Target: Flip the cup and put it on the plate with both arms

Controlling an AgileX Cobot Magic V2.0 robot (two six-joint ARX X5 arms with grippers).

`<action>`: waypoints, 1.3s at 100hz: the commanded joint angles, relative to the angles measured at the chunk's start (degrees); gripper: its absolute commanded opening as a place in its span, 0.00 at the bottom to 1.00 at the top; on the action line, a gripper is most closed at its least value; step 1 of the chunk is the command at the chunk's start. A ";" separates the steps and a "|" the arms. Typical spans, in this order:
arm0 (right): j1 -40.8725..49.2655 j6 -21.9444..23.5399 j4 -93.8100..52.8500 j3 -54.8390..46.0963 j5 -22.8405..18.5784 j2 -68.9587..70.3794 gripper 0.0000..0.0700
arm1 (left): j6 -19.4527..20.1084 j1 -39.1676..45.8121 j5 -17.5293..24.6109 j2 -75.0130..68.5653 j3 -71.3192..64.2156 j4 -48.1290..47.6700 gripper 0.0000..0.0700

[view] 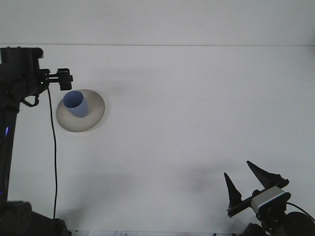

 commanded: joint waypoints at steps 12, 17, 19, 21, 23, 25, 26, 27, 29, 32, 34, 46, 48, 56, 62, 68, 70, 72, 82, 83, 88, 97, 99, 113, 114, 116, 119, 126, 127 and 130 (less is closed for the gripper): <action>0.52 0.33 1.68 0.42 0.04 0.04 0.75 | -2.08 -2.47 0.37 -11.80 -3.87 2.19 0.78; 0.52 0.33 1.66 0.42 0.04 0.04 0.75 | -2.36 -3.48 0.37 -15.98 -8.37 4.28 0.78; 0.52 0.33 1.66 0.42 0.02 0.04 0.75 | -2.40 -3.93 0.37 -17.68 -10.47 5.29 0.78; 0.52 0.33 1.66 0.42 0.02 0.04 0.75 | -2.40 -4.48 0.37 -19.50 -12.85 6.45 0.78; 0.52 0.33 1.66 0.42 0.02 0.04 0.75 | -2.40 -5.11 0.37 -21.35 -15.39 7.65 0.78; 0.52 0.33 1.66 0.42 0.02 0.04 0.75 | -2.47 -5.75 0.37 -23.21 -18.03 9.03 0.78; 0.52 0.33 1.66 0.42 0.02 0.04 0.75 | -2.49 -5.92 0.37 -23.69 -18.71 9.35 0.78; 0.52 0.33 1.66 0.42 0.02 0.04 0.75 | -2.58 -6.25 0.37 -24.59 -20.02 9.99 0.78; 0.52 0.33 1.66 0.42 0.02 0.04 0.75 | -2.93 -7.15 0.37 -26.99 -23.63 11.78 0.78; 0.52 0.33 1.66 0.42 0.02 0.04 0.75 | -3.50 -8.26 0.37 -29.79 -27.91 13.86 0.78; 0.52 0.33 1.66 0.42 0.02 0.04 0.75 | -3.91 -9.05 0.37 -31.61 -30.77 15.28 0.78; 0.52 0.33 1.68 0.42 0.02 0.04 0.75 | -8.31 -14.34 0.39 -42.07 -47.69 22.32 0.78; 0.52 0.33 1.68 0.42 0.02 0.04 0.75 | -9.27 -15.15 0.42 -43.65 -50.36 23.32 0.78; 0.52 0.35 1.68 0.42 0.02 0.04 0.75 | -13.14 -17.86 0.39 -49.31 -60.15 26.58 0.78; 0.52 0.37 1.68 0.42 0.02 0.04 0.75 | -15.52 -19.52 0.42 -52.83 -66.42 28.57 0.78; 0.52 0.39 1.66 0.42 0.00 0.04 0.75 | -17.44 -21.09 0.44 -55.71 -71.47 29.97 0.78; 0.52 0.42 1.64 0.42 -0.02 0.04 0.75 | -17.86 -21.55 0.44 -56.52 -72.83 30.08 0.78; 0.52 0.42 1.62 0.42 -0.02 0.04 0.75 | -18.25 -21.99 0.44 -57.27 -74.03 30.08 0.78; 0.52 0.61 1.53 0.42 0.00 0.04 0.75 | -18.93 -23.21 0.44 -59.98 -77.53 29.79 0.78; 0.52 0.61 1.51 0.42 0.00 0.04 0.75 | -18.93 -23.28 0.44 -60.17 -77.64 29.75 0.78; 0.52 0.61 1.38 0.42 0.00 0.04 0.75 | -18.88 -23.47 0.44 -60.78 -77.81 29.57 0.78; 0.52 0.61 1.29 0.42 0.00 0.04 0.73 | -18.88 -23.47 0.44 -61.53 -77.79 30.08 0.71; 0.52 0.61 1.29 0.42 0.02 0.04 0.69 | -18.88 -23.47 0.44 -61.68 -77.79 30.10 0.65; 0.52 0.61 0.48 0.42 0.02 0.04 0.00 | -18.86 -23.45 0.44 -62.03 -77.79 30.03 0.01; 0.52 0.63 0.44 0.42 0.02 0.04 0.01 | -18.84 -23.45 0.44 -62.03 -77.79 30.03 0.02; 0.52 0.68 0.37 0.42 0.00 0.04 0.01 | -18.84 -23.47 0.44 -62.05 -77.79 30.03 0.02; 0.52 0.90 0.22 0.42 0.00 0.04 0.01 | -18.82 -23.47 0.44 -62.07 -77.79 30.03 0.02; 0.52 1.01 0.02 0.42 -0.02 0.02 0.01 | -18.67 -23.45 0.44 -62.07 -77.79 30.01 0.02; 0.52 0.96 0.04 0.42 -0.02 0.02 0.01 | -18.67 -23.45 0.44 -62.07 -77.79 30.01 0.02; 0.52 0.96 0.13 0.44 0.00 0.02 0.01 | -18.67 -23.45 0.44 -62.07 -77.79 30.01 0.02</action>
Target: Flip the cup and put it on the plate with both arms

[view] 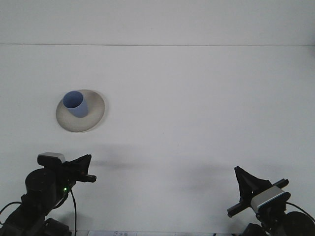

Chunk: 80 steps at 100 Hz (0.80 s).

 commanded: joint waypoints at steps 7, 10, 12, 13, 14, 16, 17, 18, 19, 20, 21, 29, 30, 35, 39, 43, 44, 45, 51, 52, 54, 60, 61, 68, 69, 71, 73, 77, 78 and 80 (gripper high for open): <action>0.52 0.68 1.38 0.44 0.02 0.02 0.01 | 0.09 -0.22 0.11 0.09 0.57 0.55 0.02; 0.52 0.66 1.70 0.44 0.02 0.02 0.01 | 0.09 -0.22 0.11 0.07 0.57 0.57 0.02; 0.52 0.66 1.90 0.44 0.02 0.02 0.01 | 0.09 -0.22 0.11 0.07 0.57 0.57 0.02; 0.52 0.66 1.99 0.44 0.02 0.02 0.01 | 0.09 -0.22 0.11 0.07 0.57 0.57 0.02; 0.52 0.66 2.12 0.44 0.02 0.02 0.01 | 0.09 -0.22 0.11 0.04 0.57 0.57 0.02; 0.52 0.66 2.29 0.44 0.02 0.02 0.01 | 0.09 -0.22 0.11 0.04 0.57 0.57 0.02; 0.52 0.66 2.34 0.44 0.02 0.02 0.01 | 0.09 -0.22 0.11 0.04 0.57 0.57 0.02; 0.52 0.66 2.38 0.46 0.02 0.02 0.01 | 0.09 -0.22 0.11 0.07 0.57 0.57 0.02; 0.52 0.68 2.38 0.46 0.02 0.02 0.01 | 0.09 -0.22 0.11 0.04 0.57 0.57 0.02; 0.52 0.66 2.38 0.46 0.02 0.02 0.01 | 0.09 -0.22 0.11 0.04 0.57 0.57 0.02; 0.52 0.66 2.38 0.46 0.02 0.02 0.01 | 0.09 -0.22 0.11 0.04 0.57 0.57 0.02; 0.52 0.66 2.32 0.46 0.02 0.02 0.01 | 0.09 -0.22 0.11 0.04 0.57 0.57 0.02; 0.52 0.66 2.32 0.46 0.02 0.02 0.01 | 0.09 -0.22 0.11 0.04 0.57 0.57 0.02; 0.52 0.66 2.32 0.46 0.02 0.02 0.01 | 0.09 -0.22 0.11 0.04 0.57 0.57 0.02; 0.52 0.66 2.32 0.46 0.02 0.02 0.01 | 0.09 -0.22 0.11 0.04 0.57 0.57 0.02; 0.52 0.66 2.32 0.46 0.02 0.02 0.01 | 0.09 -0.22 0.11 0.04 0.57 0.57 0.02; 0.52 0.66 2.32 0.46 0.02 0.02 0.01 | 0.09 -0.22 0.11 0.04 0.57 0.57 0.02; 0.52 0.66 2.32 0.46 0.02 0.02 0.01 | 0.09 -0.22 0.11 0.04 0.57 0.57 0.02; 0.52 0.66 2.32 0.46 0.02 0.02 0.01 | 0.09 -0.22 0.11 0.04 0.57 0.57 0.02; 0.52 0.66 2.32 0.46 0.02 0.02 0.01 | 0.09 -0.22 0.11 0.04 0.57 0.57 0.02; 0.52 0.66 2.32 0.46 0.02 0.02 0.01 | 0.09 -0.22 0.11 0.04 0.57 0.57 0.02; 0.52 0.66 2.32 0.46 0.02 0.02 0.01 | 0.09 -0.22 0.11 0.04 0.57 0.57 0.02; 0.52 0.68 2.32 0.46 0.02 0.02 0.01 | 0.09 -0.22 0.11 0.04 0.57 0.57 0.02; 0.52 0.68 2.32 0.46 0.02 0.02 0.01 | 0.42 -0.11 -0.07 -0.26 0.57 0.66 0.02; 0.52 0.66 2.32 0.46 0.02 0.02 0.01 | 0.50 -0.07 -0.11 -0.33 0.57 0.68 0.02; 0.52 0.66 2.32 0.46 0.02 0.02 0.01 | 0.48 0.07 -0.11 -0.59 0.57 0.74 0.02; 0.52 0.66 2.32 0.46 0.02 0.02 0.01 | 0.50 0.33 -0.11 -0.94 0.57 0.77 0.02; 0.52 0.66 2.32 0.46 0.02 0.02 0.01 | 1.66 0.94 -0.11 -2.19 0.48 0.77 0.02; 0.52 0.68 2.32 0.46 0.02 0.02 0.01 | 2.40 1.14 -0.11 -2.54 0.44 0.77 0.02; 0.52 0.66 2.32 0.46 0.02 0.02 0.01 | 3.72 1.46 -0.13 -3.10 0.31 0.83 0.02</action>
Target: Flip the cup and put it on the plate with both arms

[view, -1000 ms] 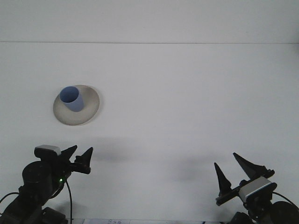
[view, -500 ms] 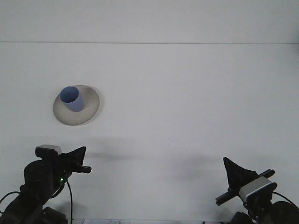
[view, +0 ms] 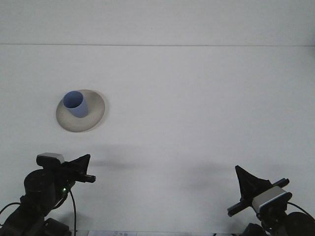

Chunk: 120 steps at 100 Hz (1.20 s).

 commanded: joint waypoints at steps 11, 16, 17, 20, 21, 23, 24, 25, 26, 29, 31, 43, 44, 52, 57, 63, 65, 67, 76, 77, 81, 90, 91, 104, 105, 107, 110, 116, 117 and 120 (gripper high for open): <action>0.52 0.55 0.61 0.46 0.02 0.02 0.01 | 11.82 4.83 -0.44 -6.62 -3.82 6.03 0.02; 0.52 0.55 0.61 0.46 0.02 0.02 0.01 | 15.41 7.30 -1.20 -9.42 -7.30 9.64 0.02; 0.52 0.55 0.61 0.46 0.02 0.02 0.01 | 16.11 7.80 -1.44 -9.97 -8.11 10.43 0.02; 0.52 0.55 0.61 0.46 0.02 0.02 0.01 | 17.81 9.22 -2.45 -11.69 -10.62 12.79 0.02; 0.52 0.55 0.61 0.46 0.02 0.02 0.01 | 18.53 9.64 -2.73 -12.20 -11.39 13.38 0.02; 0.52 0.55 0.61 0.46 0.02 0.02 0.01 | 19.37 10.27 -3.39 -13.03 -12.70 14.34 0.02; 0.52 0.55 0.61 0.46 0.02 0.02 0.01 | 20.11 10.84 -4.02 -13.79 -13.94 15.32 0.02; 0.52 0.55 0.61 0.46 0.02 0.02 0.01 | 20.59 11.19 -4.57 -14.34 -14.84 16.02 0.02; 0.52 0.55 0.61 0.46 0.02 0.02 0.01 | 20.85 11.39 -4.85 -14.60 -15.28 16.37 0.02; 0.52 0.55 0.61 0.46 0.02 0.02 0.01 | 22.18 12.48 -6.58 -16.37 -18.27 18.38 0.02; 0.52 0.55 0.61 0.46 0.02 0.02 0.01 | 22.80 13.05 -7.54 -17.38 -19.96 19.56 0.02; 0.52 0.55 0.61 0.46 0.02 0.02 0.01 | 23.89 15.61 -10.95 -22.49 -28.26 23.67 0.02; 0.52 0.55 0.61 0.46 0.02 0.02 0.01 | 23.89 15.78 -11.02 -22.82 -28.76 23.78 0.02; 0.52 0.55 0.61 0.46 0.02 0.02 0.01 | 23.80 17.00 -11.02 -24.98 -31.89 24.22 0.02; 0.52 0.55 0.61 0.46 0.02 0.02 0.01 | 23.58 17.62 -11.02 -25.05 -33.14 24.70 0.02; 0.52 0.55 0.59 0.46 0.02 0.02 0.01 | 23.56 18.05 -11.02 -25.05 -34.05 25.31 0.02; 0.52 0.55 0.61 0.46 0.02 0.02 0.01 | 23.61 18.14 -11.02 -25.05 -34.16 25.57 0.02; 0.52 0.55 0.63 0.46 0.02 0.02 0.01 | 23.61 18.18 -11.02 -25.05 -34.27 26.25 0.02; 0.52 0.55 0.61 0.48 0.02 0.02 0.01 | 23.21 18.29 -10.88 -25.05 -34.91 27.52 0.02; 0.52 0.57 0.61 0.48 0.02 0.02 0.01 | 23.19 18.29 -10.88 -25.05 -34.91 27.54 0.02; 0.52 0.55 0.59 0.48 0.02 0.02 0.01 | 23.19 18.29 -10.88 -25.05 -34.91 27.54 0.02; 0.52 0.55 0.61 0.48 0.02 0.02 0.01 | 23.19 18.29 -10.88 -25.05 -34.91 27.54 0.02; 0.52 0.55 0.61 0.48 0.02 0.02 0.01 | 23.19 18.29 -10.88 -25.05 -34.91 27.54 0.02; 0.52 0.55 0.61 0.48 0.02 0.02 0.01 | 23.19 18.29 -10.88 -25.05 -34.88 27.54 0.02; 0.52 0.55 0.61 0.48 0.02 0.02 0.01 | 23.19 18.29 -10.88 -25.05 -34.88 27.52 0.02; 0.52 0.55 0.61 0.48 0.02 0.02 0.01 | 23.19 18.29 -10.88 -25.05 -34.88 27.54 0.02; 0.52 0.55 0.59 0.48 0.02 0.02 0.01 | 23.19 18.27 -10.88 -25.05 -34.88 27.52 0.02; 0.52 0.55 0.61 0.48 0.02 0.02 0.01 | 23.19 18.29 -10.88 -25.05 -34.88 27.52 0.02; 0.52 0.55 0.61 0.48 0.02 0.02 0.01 | 23.19 18.29 -10.88 -25.05 -34.88 27.52 0.02; 0.52 0.55 0.61 0.48 0.02 0.02 0.01 | 23.19 18.29 -10.88 -25.05 -34.88 27.52 0.02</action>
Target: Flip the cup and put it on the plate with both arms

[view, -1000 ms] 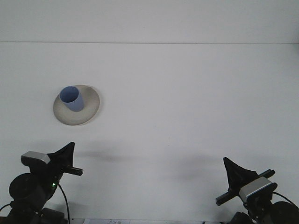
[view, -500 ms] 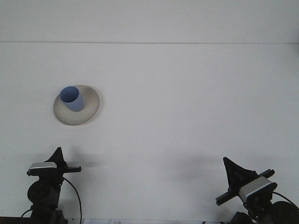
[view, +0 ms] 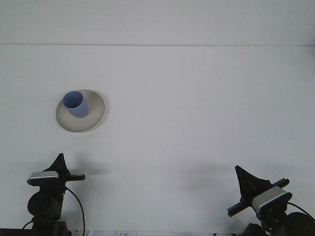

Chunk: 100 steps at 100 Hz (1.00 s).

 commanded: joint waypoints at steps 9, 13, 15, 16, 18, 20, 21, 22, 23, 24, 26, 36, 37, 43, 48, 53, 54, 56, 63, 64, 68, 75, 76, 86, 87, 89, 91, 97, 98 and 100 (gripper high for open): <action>0.52 0.55 0.61 0.48 0.02 0.02 0.01 | 0.48 0.13 -0.11 -0.09 -1.11 0.59 0.02; 0.52 0.55 0.61 0.48 0.02 0.02 0.01 | 0.48 0.13 -0.09 -0.09 -1.11 0.59 0.02; 0.52 0.55 0.61 0.48 0.02 0.02 0.01 | 0.48 0.13 -0.11 -0.09 -1.11 0.59 0.02; 0.52 0.55 0.61 0.48 0.02 0.02 0.01 | 0.48 0.13 -0.11 -0.09 -1.11 0.59 0.02; 0.52 0.55 0.61 0.48 0.02 0.02 0.01 | 0.48 0.13 -0.11 -0.09 -1.11 0.59 0.02; 0.52 0.55 0.61 0.48 0.02 0.02 0.01 | 0.48 0.13 -0.11 -0.09 -1.11 0.59 0.02; 0.52 0.55 0.61 0.48 0.02 0.02 0.01 | 0.48 0.13 -0.11 -0.09 -1.11 0.59 0.02; 0.52 0.57 0.61 0.48 0.02 0.02 0.01 | 0.48 0.13 -0.11 -0.09 -1.11 0.59 0.02; 0.52 0.57 0.61 0.48 0.02 0.02 0.01 | 0.48 0.11 -0.11 -0.09 -1.11 0.59 0.02; 0.52 0.55 0.61 0.48 0.02 0.02 0.01 | 0.48 0.13 -0.11 -0.09 -1.11 0.59 0.02; 0.52 0.55 0.61 0.48 0.02 0.02 0.01 | 0.48 0.13 -0.11 -0.09 -1.11 0.59 0.02; 0.52 0.55 0.61 0.48 0.02 0.02 0.01 | 0.48 0.13 -0.11 -0.09 -1.11 0.59 0.02; 0.52 0.55 0.61 0.48 0.02 0.02 0.01 | 0.48 0.13 -0.11 -0.09 -1.11 0.59 0.02; 0.37 0.55 0.59 0.48 0.02 0.00 0.01 | 0.48 0.11 -0.11 -0.09 -1.11 0.59 0.02; -0.72 0.48 0.59 0.48 0.00 0.00 0.01 | 0.48 0.13 -0.11 -0.09 -1.11 0.59 0.02; -3.17 -1.16 0.85 0.39 0.00 0.02 0.01 | 0.48 0.13 -0.11 -0.09 -1.11 0.59 0.02; -3.85 -1.27 0.94 0.33 -0.13 0.02 0.01 | 0.48 0.13 -0.11 -0.09 -1.11 0.59 0.02; -5.20 -1.14 1.31 0.07 -0.44 0.02 0.01 | 0.48 0.13 -0.11 -0.09 -1.11 0.59 0.02; -10.62 -0.76 5.20 -2.36 -1.97 -0.09 0.01 | 0.48 0.13 -0.11 -0.09 -1.11 0.59 0.02; -11.50 -0.83 5.90 -2.84 -2.14 -0.17 0.01 | 0.48 0.13 -0.11 -0.09 -1.11 0.59 0.02; -15.12 -1.44 8.81 -5.16 -2.97 -0.55 0.01 | 0.48 0.13 -0.11 -0.09 -1.11 0.59 0.02; -22.08 -2.78 14.80 -10.47 -6.75 -1.25 0.01 | 0.48 0.11 -0.11 -0.09 -1.11 0.59 0.02; -23.17 -2.89 15.63 -11.32 -7.61 -1.36 0.01 | 0.48 0.13 -0.11 -0.09 -1.11 0.59 0.02; -33.75 -2.38 23.71 -19.58 -16.46 -2.49 0.01 | 0.48 0.11 -0.11 -0.09 -1.11 0.59 0.02; -34.75 -2.32 24.46 -20.37 -17.49 -2.60 0.01 | 0.48 0.11 -0.11 -0.09 -1.11 0.59 0.02; -36.63 -2.25 25.92 -21.81 -19.37 -2.84 0.01 | 0.48 0.11 -0.11 -0.09 -1.11 0.59 0.02; -38.49 -2.21 27.41 -23.26 -21.14 -3.08 0.01 | 0.48 0.11 -0.11 -0.09 -1.11 0.59 0.02; -43.21 -2.23 30.75 -26.88 -25.27 -4.04 0.01 | 0.48 0.11 -0.11 -0.09 -1.11 0.59 0.02; -43.87 -2.23 31.08 -27.36 -25.75 -4.22 0.01 | 0.48 0.11 -0.11 -0.09 -1.11 0.59 0.02; -45.11 -2.25 31.58 -28.26 -26.45 -4.59 0.01 | 0.48 0.11 -0.11 -0.09 -1.11 0.59 0.02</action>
